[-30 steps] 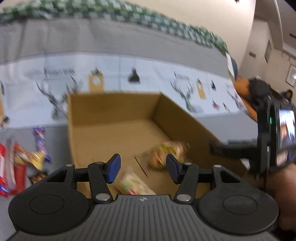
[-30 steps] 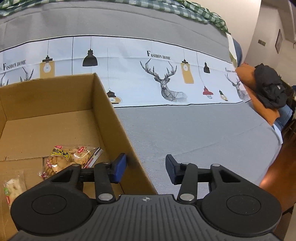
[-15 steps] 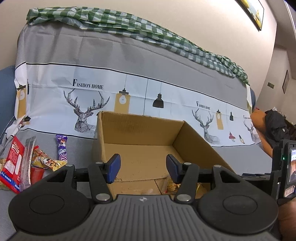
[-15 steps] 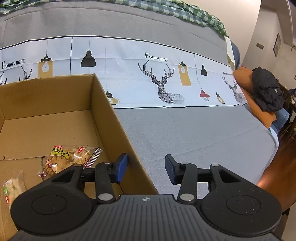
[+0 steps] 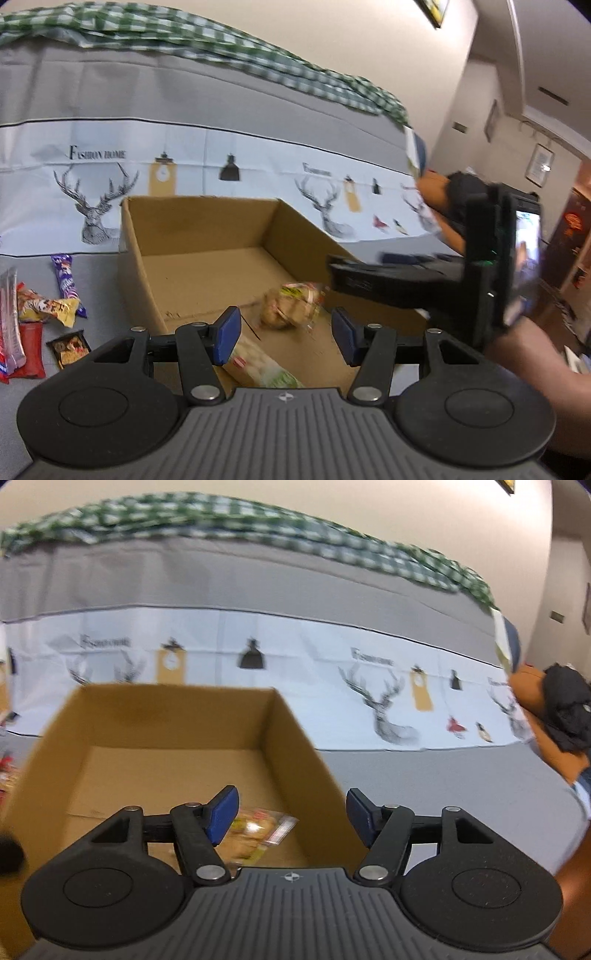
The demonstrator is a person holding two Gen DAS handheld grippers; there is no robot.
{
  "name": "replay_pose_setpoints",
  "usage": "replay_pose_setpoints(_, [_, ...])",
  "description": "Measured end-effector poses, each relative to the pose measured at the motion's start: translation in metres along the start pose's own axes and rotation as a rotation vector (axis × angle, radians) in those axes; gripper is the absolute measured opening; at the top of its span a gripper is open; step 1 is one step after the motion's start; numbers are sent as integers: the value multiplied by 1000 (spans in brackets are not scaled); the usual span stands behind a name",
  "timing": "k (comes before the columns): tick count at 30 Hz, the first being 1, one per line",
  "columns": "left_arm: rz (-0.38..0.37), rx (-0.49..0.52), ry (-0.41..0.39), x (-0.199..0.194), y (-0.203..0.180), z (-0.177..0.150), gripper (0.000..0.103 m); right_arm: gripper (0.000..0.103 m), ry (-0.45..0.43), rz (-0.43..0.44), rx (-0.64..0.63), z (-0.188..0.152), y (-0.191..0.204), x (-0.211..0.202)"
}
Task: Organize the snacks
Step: 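Open both tools to drop the puff bag and cookie bag into the box, then move both open tools back to the snack pile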
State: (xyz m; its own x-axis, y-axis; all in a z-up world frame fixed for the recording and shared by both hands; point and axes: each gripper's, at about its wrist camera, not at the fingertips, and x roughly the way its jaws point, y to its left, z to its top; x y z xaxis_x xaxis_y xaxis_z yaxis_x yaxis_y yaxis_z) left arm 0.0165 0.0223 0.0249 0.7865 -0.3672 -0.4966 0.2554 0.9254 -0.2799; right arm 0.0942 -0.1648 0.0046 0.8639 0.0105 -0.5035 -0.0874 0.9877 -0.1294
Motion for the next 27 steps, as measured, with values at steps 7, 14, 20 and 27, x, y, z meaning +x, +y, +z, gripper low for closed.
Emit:
replay_pose_setpoints(7, [84,90,34,-26,33,3,44,66,-71,179,19,7,30,-24])
replay_pose_setpoints(14, [221,-102,5,-45,100,0,21,38,-103,329,-31,8,67,-41])
replay_pose_setpoints(20, [282,-191,-27,-55,124,7,21,38,-114,396,-40,10,99,-50])
replay_pose_setpoints(27, [439,-343,-81,-78,162,10,21,38,-162,551,-59,6,131,-69])
